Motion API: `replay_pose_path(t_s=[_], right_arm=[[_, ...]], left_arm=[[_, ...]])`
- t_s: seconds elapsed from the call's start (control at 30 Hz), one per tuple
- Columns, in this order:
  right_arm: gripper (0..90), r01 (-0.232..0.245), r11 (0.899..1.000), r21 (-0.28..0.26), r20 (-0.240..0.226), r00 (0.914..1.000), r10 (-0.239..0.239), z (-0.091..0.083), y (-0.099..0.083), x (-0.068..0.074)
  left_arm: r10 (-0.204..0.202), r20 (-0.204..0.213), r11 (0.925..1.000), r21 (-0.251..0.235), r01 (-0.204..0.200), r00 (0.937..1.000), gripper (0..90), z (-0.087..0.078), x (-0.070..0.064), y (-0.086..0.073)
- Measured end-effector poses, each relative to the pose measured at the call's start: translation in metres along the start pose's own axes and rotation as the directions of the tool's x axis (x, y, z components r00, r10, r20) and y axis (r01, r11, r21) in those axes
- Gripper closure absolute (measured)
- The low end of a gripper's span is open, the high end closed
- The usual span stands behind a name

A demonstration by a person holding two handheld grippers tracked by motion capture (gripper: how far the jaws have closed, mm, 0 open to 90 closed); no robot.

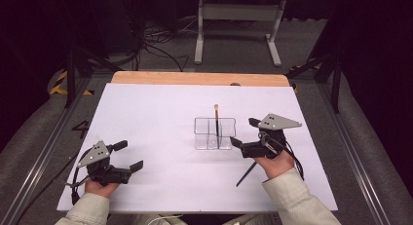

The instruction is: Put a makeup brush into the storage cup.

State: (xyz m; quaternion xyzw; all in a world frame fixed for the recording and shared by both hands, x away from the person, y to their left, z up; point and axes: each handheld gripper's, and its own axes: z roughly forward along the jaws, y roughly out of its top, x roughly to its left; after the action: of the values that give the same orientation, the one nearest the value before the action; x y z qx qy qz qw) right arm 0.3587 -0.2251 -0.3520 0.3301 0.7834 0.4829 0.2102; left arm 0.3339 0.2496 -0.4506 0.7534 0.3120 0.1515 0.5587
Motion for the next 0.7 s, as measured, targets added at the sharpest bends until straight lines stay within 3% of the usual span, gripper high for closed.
replay_pose_path(t_s=[0.07, 0.2, 0.4, 0.53, 0.63, 0.7], right_arm=[[7.0, -0.028, 1.000, 0.002, 0.000, 0.9996, 0.028, -0.006, -0.002, -0.003], [5.8, -0.039, 0.999, -0.007, 0.013, 0.9992, 0.039, -0.013, -0.005, -0.006], [3.3, -0.057, 0.998, -0.015, 0.026, 0.9980, 0.057, -0.025, -0.011, -0.010], [3.4, -0.055, 0.998, 0.015, 0.028, 0.9981, 0.055, -0.031, -0.011, -0.011], [4.0, -0.061, 0.994, 0.088, 0.021, 0.9980, 0.060, -0.034, -0.008, -0.012], [4.1, -0.061, 0.993, 0.103, 0.022, 0.9980, 0.059, -0.034, -0.008, -0.012]], left_arm=[[-0.001, 0.003, 1.0000, 0.002, 0.001, 1.0000, 2.3, 0.000, 0.000, 0.000], [-0.004, -0.003, 1.0000, 0.003, 0.004, 1.0000, 2.3, -0.001, 0.000, 0.000], [0.006, 0.020, 1.0000, 0.003, -0.006, 0.9998, 2.3, 0.000, -0.001, 0.000], [-0.002, 0.023, 1.0000, 0.000, 0.001, 0.9997, 2.3, 0.000, -0.002, 0.000], [0.004, 0.022, 1.0000, 0.002, -0.004, 0.9997, 2.3, 0.000, -0.002, 0.000], [0.004, 0.023, 1.0000, 0.002, -0.004, 0.9997, 2.3, 0.000, -0.002, 0.000]])
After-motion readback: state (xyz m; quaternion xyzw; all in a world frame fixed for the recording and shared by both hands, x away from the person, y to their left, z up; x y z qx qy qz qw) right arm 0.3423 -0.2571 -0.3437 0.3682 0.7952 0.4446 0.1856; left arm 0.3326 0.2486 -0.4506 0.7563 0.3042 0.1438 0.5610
